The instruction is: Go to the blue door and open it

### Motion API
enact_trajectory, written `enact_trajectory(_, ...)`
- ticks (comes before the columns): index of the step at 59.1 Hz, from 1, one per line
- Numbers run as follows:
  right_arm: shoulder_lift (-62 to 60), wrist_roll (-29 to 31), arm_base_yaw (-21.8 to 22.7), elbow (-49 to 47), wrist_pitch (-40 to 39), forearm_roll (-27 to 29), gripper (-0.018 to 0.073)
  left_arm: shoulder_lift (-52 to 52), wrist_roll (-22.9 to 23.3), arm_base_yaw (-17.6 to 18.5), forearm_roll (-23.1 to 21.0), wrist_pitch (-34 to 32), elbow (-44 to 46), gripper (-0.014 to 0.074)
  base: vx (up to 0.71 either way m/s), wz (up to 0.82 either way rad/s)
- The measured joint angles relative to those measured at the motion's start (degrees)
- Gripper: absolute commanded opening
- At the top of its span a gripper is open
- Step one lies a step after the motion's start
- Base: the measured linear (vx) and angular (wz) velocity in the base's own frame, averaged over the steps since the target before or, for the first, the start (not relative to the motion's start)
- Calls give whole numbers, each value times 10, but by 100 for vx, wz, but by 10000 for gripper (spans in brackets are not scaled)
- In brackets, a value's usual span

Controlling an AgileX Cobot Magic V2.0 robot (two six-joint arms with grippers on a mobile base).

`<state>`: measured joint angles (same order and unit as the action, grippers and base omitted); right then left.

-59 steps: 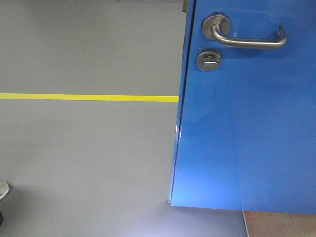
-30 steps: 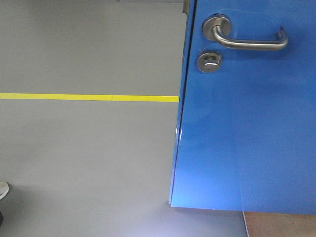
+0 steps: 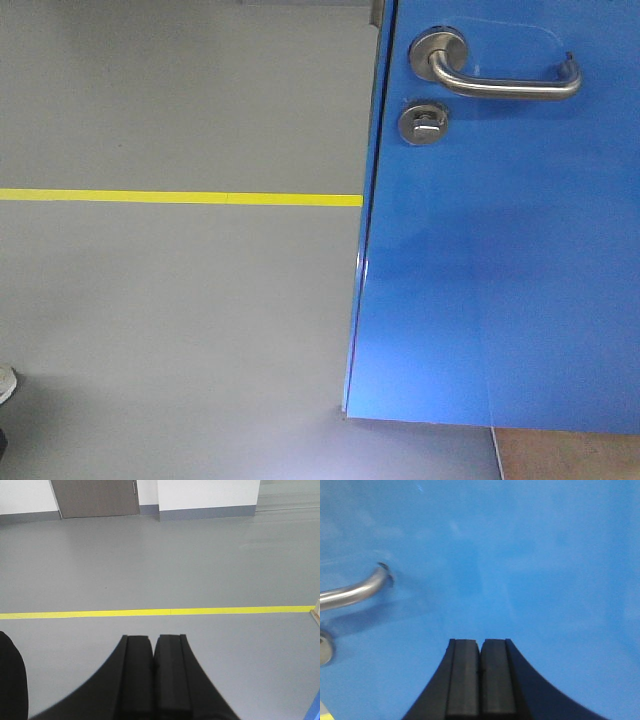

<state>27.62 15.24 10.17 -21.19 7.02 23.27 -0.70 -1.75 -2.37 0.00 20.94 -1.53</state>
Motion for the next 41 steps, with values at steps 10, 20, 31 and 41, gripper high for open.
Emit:
enact_trajectory(10,-75,27,-102,118,-168,1,6,0,0,0,0,0,0,70,0,0)
enact_trajectory(20,-163,33,-116,217,-204,5,6,0,0,0,0,0,0,70,0,0)
enact_trajectory(31,-239,62,-116,228,-155,8,6,0,0,0,0,0,0,70,0,0)
enact_trajectory(41,-245,90,-116,228,-152,7,6,0,0,0,0,0,0,70,0,0)
